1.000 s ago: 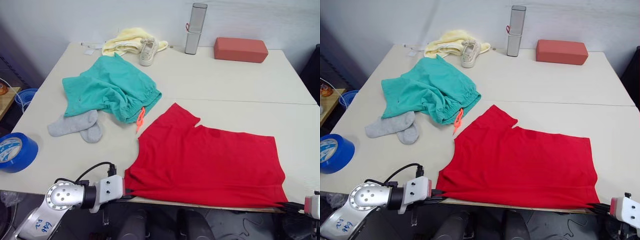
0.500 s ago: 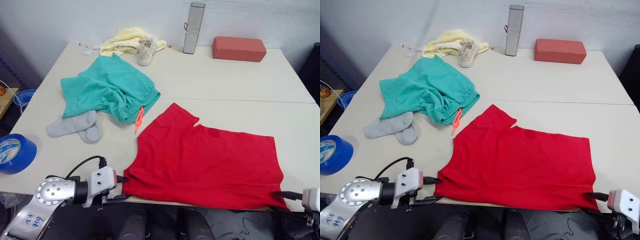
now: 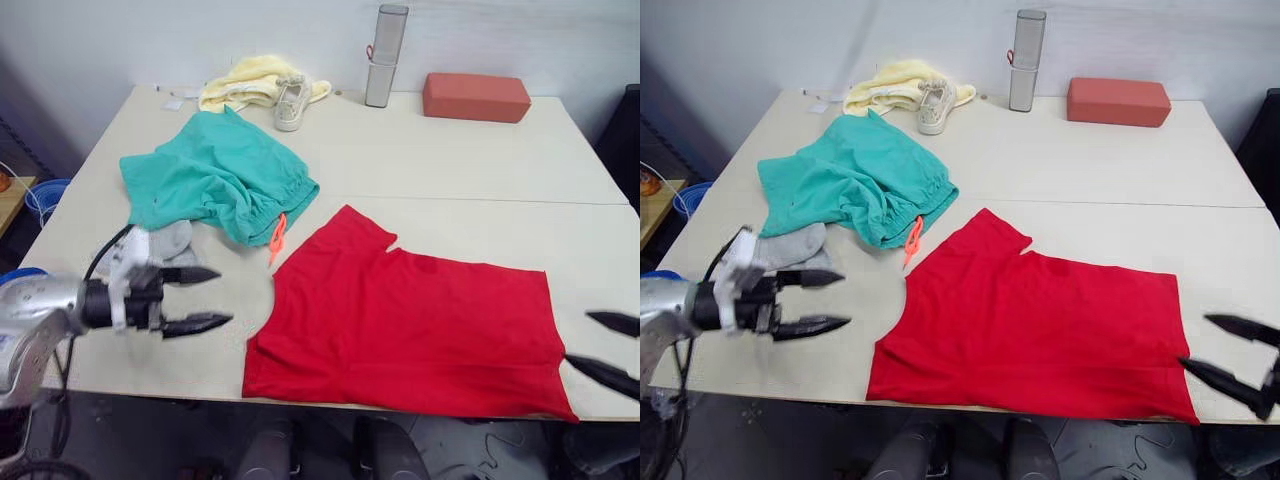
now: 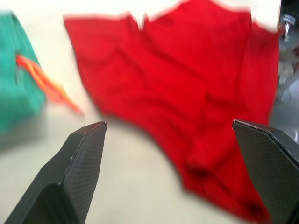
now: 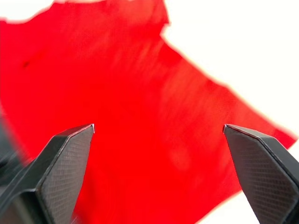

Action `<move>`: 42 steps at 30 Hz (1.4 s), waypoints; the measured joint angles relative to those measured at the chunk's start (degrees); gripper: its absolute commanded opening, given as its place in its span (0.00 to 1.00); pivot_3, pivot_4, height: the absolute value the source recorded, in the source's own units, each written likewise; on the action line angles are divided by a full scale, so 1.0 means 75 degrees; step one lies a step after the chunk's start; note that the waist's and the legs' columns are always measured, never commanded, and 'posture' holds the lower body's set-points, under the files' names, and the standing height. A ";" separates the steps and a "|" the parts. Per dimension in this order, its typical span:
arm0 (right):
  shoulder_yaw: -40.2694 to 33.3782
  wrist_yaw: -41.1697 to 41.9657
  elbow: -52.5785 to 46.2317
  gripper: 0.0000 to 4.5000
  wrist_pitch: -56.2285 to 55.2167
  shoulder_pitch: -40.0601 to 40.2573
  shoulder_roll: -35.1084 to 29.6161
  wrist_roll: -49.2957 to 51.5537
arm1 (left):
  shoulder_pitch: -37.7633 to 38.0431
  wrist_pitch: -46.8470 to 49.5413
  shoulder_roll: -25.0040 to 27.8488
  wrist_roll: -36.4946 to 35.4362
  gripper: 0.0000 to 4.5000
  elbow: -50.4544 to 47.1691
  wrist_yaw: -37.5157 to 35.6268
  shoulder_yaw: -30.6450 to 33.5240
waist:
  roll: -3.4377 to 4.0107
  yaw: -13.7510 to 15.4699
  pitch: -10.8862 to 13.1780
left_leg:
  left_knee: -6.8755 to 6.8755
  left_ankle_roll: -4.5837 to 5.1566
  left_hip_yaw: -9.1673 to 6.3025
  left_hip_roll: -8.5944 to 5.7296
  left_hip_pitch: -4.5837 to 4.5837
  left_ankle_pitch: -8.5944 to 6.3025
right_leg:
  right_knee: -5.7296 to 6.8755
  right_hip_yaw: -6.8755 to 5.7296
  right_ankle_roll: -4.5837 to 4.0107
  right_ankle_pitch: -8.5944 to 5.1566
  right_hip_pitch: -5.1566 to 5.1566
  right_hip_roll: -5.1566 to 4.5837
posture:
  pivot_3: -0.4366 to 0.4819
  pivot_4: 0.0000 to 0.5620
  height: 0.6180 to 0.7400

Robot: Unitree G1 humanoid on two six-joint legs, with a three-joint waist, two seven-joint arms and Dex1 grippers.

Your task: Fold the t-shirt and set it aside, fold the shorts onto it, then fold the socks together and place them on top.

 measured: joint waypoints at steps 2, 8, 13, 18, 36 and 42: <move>0.0408 -0.0198 0.0381 1.00 0.0172 -0.0874 -0.0094 -0.0210 | -0.0920 0.0356 -0.0254 0.0151 1.00 0.0479 0.0214 -0.0592 | -0.0009 0.0003 0.0005 | 0.0000 -0.0020 -0.0001 -0.0001 -0.0024 0.0014 | 0.0002 -0.0007 0.0003 0.0002 -0.0020 0.0004 | 0.48 0.27 1.00; 0.1933 -0.0392 0.2308 1.00 0.0154 -0.3057 -0.0255 -0.1404 | -0.3288 0.0409 -0.1527 0.1468 1.00 0.2788 0.0842 -0.2151 | -0.0016 0.0031 0.0009 | 0.0087 0.0040 0.0006 -0.0006 -0.0118 0.0049 | 0.0069 -0.0036 0.0020 0.0007 -0.0078 0.0027 | 0.48 0.27 1.00; 0.2713 -0.0424 0.3638 1.00 -0.0309 -0.4261 -0.0242 -0.2249 | -0.4492 -0.0524 -0.2866 0.2350 1.00 0.4915 0.0814 -0.2872 | -0.0033 0.0017 0.0019 | 0.0185 0.0073 0.0032 -0.0013 -0.0190 0.0061 | 0.0115 -0.0050 0.0075 0.0028 -0.0131 0.0029 | 0.48 0.27 1.00; 0.3047 -0.0514 0.4267 1.00 -0.0424 -0.4685 -0.0218 -0.2729 | -0.5755 -0.1915 -0.4317 0.3152 1.00 0.7430 0.1293 -0.2942 | -0.0057 0.0016 0.0035 | 0.0255 0.0101 0.0019 -0.0014 -0.0208 0.0042 | 0.0120 -0.0020 0.0095 0.0061 -0.0128 0.0001 | 0.48 0.27 1.00; 0.3676 -0.0292 0.6347 1.00 -0.0276 -0.6311 -0.0135 -0.3420 | -0.7228 -0.2896 -0.5827 0.4023 1.00 1.1231 0.2911 -0.1658 | -0.0060 -0.0011 0.0036 | 0.0264 0.0074 0.0033 -0.0017 -0.0231 0.0033 | 0.0128 -0.0026 0.0098 0.0083 -0.0164 -0.0002 | 0.48 0.27 1.00; 0.4272 -0.0208 0.7602 1.00 -0.0168 -0.7359 0.0033 -0.3989 | -0.7242 -0.2804 -0.5886 0.4163 1.00 1.1303 0.2904 -0.1392 | -0.0057 -0.0015 0.0035 | 0.0271 0.0057 0.0036 -0.0017 -0.0230 0.0024 | 0.0136 -0.0031 0.0097 0.0083 -0.0164 -0.0002 | 0.48 0.27 1.00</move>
